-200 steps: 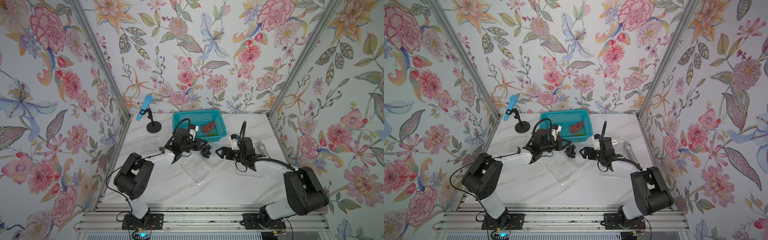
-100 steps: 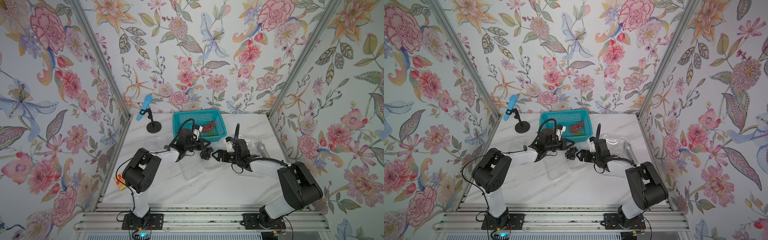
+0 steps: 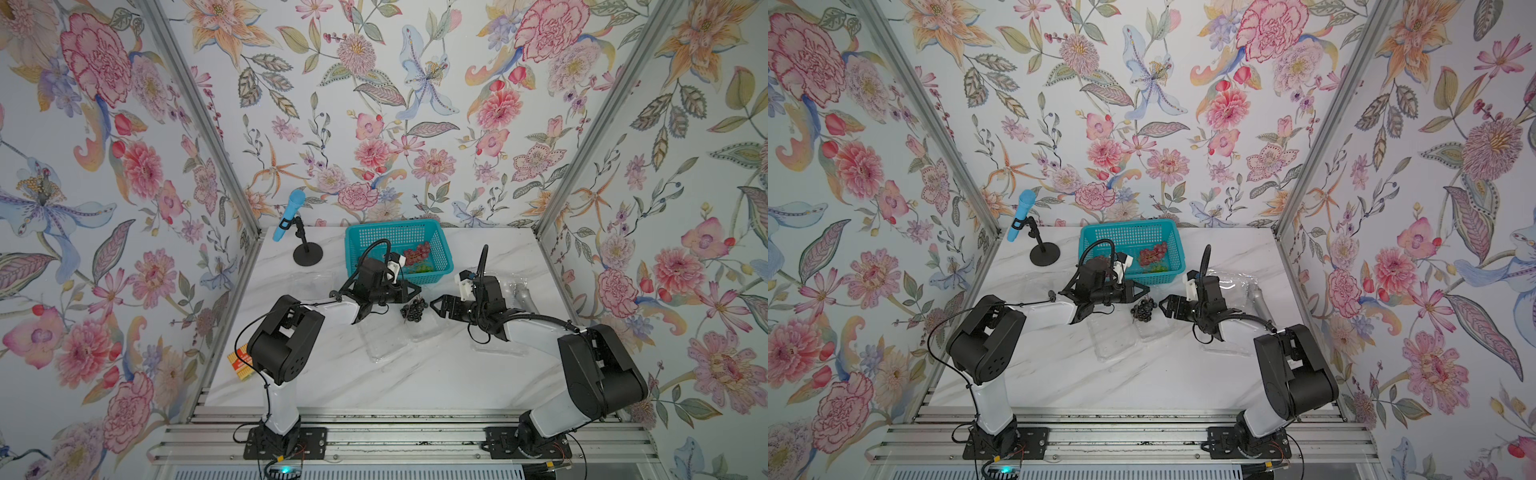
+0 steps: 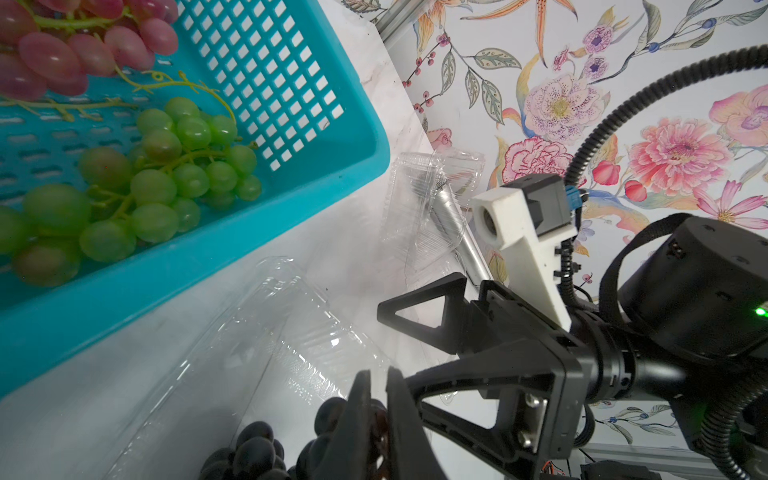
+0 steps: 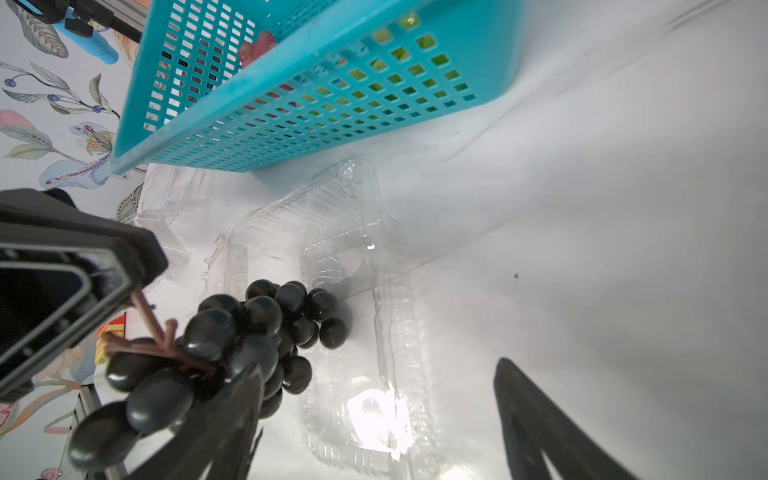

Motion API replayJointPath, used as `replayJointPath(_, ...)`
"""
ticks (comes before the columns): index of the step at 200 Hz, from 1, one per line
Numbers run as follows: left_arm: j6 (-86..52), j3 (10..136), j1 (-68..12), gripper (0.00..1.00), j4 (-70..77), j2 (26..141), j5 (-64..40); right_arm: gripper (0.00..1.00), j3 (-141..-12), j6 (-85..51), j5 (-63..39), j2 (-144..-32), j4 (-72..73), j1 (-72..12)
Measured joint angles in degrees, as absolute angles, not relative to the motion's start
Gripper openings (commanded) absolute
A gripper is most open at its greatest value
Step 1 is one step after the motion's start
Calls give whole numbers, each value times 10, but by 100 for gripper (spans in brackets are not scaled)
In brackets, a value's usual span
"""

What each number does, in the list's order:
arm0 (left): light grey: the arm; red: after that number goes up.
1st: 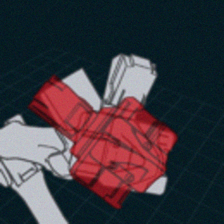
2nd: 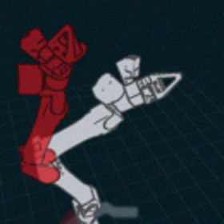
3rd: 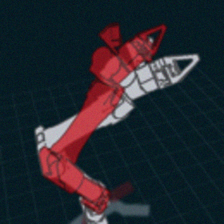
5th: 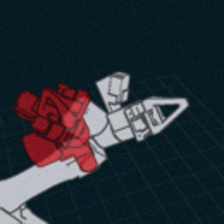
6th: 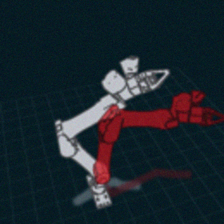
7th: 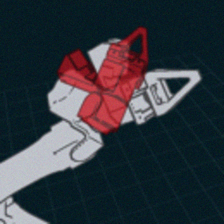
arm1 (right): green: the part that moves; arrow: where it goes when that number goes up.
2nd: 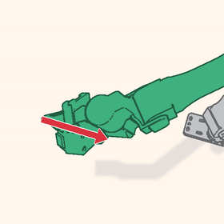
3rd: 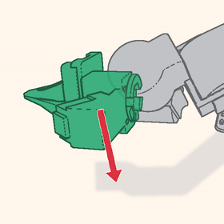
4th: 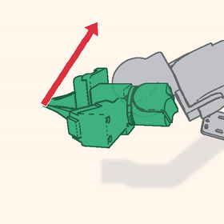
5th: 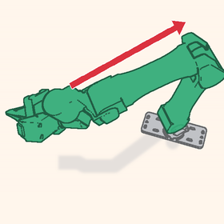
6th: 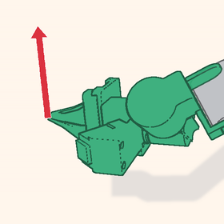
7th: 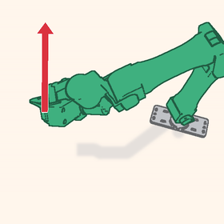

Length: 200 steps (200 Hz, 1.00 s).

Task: Pack grapes into containers
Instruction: Place the grape into the packing box.

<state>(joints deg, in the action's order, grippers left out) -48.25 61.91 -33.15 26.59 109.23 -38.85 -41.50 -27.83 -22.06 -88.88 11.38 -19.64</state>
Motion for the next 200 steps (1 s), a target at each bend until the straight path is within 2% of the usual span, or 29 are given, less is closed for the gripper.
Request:
replayJointPath(14,-482,622,-332,28,265,1100,-389,86,-415,-278,-220,-880,112,-191)
replayJointPath(22,-479,626,-332,34,262,1104,-389,86,-415,-277,-221,-875,112,-188)
replayJointPath(56,-478,641,-332,44,257,1110,-388,87,-415,-276,-221,-866,112,-181)
replayJointPath(70,-472,649,-332,52,250,1110,-388,87,-415,-275,-221,-866,112,-181)
replayJointPath(85,-463,664,-332,68,231,1110,-386,87,-414,-268,-223,-866,109,-183)
replayJointPath(103,-439,689,-327,99,199,1108,-381,87,-415,-255,-222,-866,99,-192)
replayJointPath(146,-413,683,-281,100,149,1045,-357,86,-455,-205,-198,-889,42,-241)
replayJointPath(184,-386,595,-248,100,119,936,-318,84,-491,-181,-152,-927,11,-251)
replayJointPath(200,-383,540,-251,100,117,898,-308,79,-498,-176,-136,-939,3,-251)
